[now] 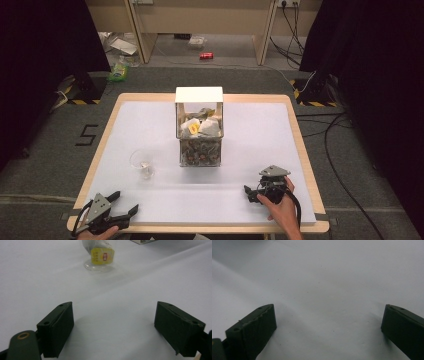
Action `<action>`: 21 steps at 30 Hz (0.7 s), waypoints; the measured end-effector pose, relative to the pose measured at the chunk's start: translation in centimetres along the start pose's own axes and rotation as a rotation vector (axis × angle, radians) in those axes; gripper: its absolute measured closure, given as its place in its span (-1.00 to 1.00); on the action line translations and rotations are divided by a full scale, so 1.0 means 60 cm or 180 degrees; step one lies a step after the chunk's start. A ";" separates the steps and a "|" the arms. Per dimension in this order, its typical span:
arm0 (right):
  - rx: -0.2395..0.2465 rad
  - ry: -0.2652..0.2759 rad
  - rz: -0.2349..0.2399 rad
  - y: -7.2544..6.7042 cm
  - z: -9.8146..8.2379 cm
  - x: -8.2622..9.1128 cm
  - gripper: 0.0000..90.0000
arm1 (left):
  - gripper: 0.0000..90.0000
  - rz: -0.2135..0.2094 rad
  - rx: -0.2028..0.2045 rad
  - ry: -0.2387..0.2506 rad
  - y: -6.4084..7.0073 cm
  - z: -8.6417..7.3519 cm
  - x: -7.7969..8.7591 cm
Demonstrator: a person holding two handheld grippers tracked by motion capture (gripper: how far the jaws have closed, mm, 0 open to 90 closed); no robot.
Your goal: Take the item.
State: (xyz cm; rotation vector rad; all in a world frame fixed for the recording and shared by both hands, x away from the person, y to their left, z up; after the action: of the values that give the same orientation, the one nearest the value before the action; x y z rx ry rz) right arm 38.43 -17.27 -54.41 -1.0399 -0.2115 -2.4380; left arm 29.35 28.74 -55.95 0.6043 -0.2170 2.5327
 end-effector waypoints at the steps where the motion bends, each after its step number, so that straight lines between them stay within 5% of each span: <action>1: 0.0004 0.0001 0.0000 0.000 0.000 0.000 -0.99 | -0.66 0.0005 0.0005 0.0012 0.000 0.000 0.000; 21: 0.0004 0.0001 0.0000 0.000 0.000 0.000 -0.99 | -0.67 0.0030 0.0020 0.0054 0.003 -0.003 0.002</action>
State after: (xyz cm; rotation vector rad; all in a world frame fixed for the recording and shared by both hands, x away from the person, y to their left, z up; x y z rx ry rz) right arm 38.44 -17.27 -54.41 -1.0390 -0.2131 -2.4378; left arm 29.11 28.69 -56.09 0.5852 -0.2064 2.5477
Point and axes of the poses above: each handheld gripper's, and its own axes: x roughly backward along the jaws, z roughly out of its top, y roughly to its right, the point moved 6 cm from there along -x, roughly forward along the jaws, and after that the axes turned 4 degrees about -x, right-handed, at the moved point
